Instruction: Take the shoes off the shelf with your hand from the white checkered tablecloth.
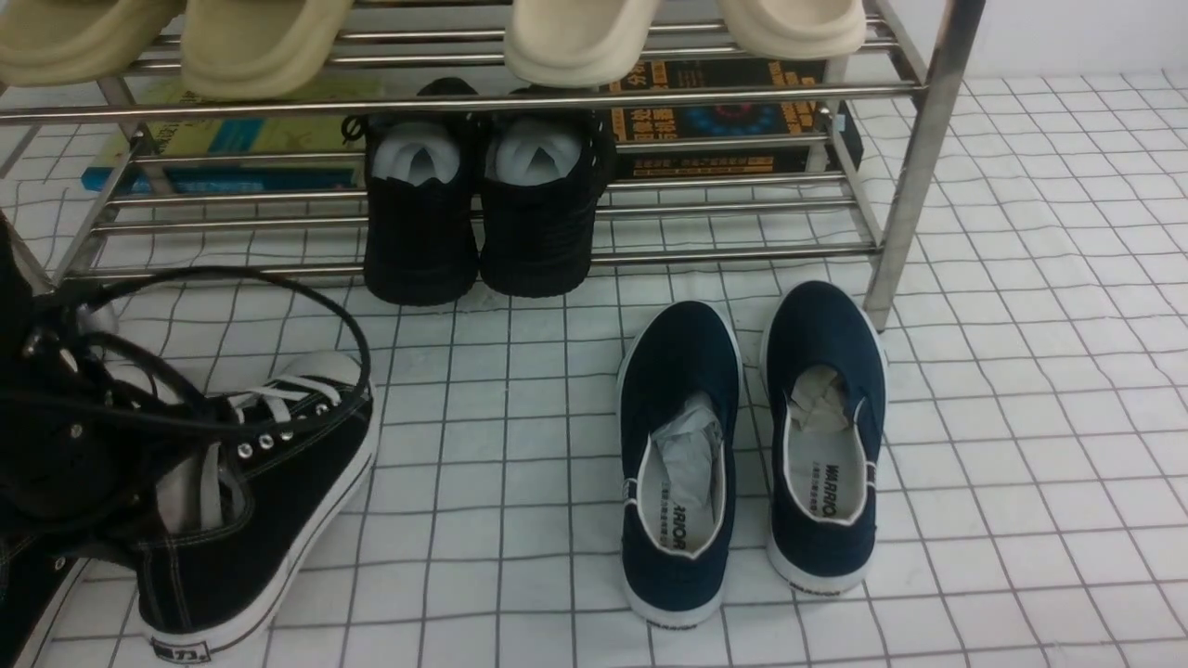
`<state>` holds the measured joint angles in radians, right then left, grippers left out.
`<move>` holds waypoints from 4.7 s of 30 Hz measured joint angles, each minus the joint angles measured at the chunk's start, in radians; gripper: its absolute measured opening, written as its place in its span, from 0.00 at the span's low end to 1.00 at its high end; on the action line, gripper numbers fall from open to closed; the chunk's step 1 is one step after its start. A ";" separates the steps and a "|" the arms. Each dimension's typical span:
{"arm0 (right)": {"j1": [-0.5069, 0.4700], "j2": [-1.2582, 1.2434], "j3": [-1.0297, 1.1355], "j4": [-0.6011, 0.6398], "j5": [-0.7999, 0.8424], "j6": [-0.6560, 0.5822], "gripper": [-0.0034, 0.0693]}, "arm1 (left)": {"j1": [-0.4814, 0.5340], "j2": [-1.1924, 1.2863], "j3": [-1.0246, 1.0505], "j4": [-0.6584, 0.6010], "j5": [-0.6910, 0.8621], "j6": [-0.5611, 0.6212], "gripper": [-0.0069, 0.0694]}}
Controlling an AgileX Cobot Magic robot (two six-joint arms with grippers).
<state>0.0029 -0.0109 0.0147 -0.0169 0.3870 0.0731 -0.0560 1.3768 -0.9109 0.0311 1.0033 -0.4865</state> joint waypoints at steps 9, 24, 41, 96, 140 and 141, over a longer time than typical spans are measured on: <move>0.000 0.000 0.000 -0.001 0.000 0.000 0.38 | 0.000 -0.078 0.121 0.094 -0.094 -0.147 0.12; 0.000 0.000 0.000 -0.002 0.000 0.000 0.38 | 0.000 -0.099 0.202 0.146 -0.105 -0.113 0.33; 0.000 0.000 0.000 -0.002 0.000 0.000 0.38 | 0.000 -0.600 0.212 -0.110 0.135 0.502 0.12; 0.000 0.000 0.000 -0.002 0.000 0.000 0.38 | 0.072 -1.390 0.937 0.110 -0.634 0.296 0.14; 0.000 0.000 0.000 0.000 0.000 0.000 0.38 | 0.072 -1.390 0.937 0.114 -0.631 0.292 0.17; 0.000 0.000 0.000 0.000 0.000 0.000 0.38 | 0.072 -1.390 0.937 0.115 -0.631 0.292 0.17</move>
<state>0.0029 -0.0109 0.0147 -0.0168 0.3870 0.0731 0.0164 -0.0128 0.0265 0.1457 0.3722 -0.1945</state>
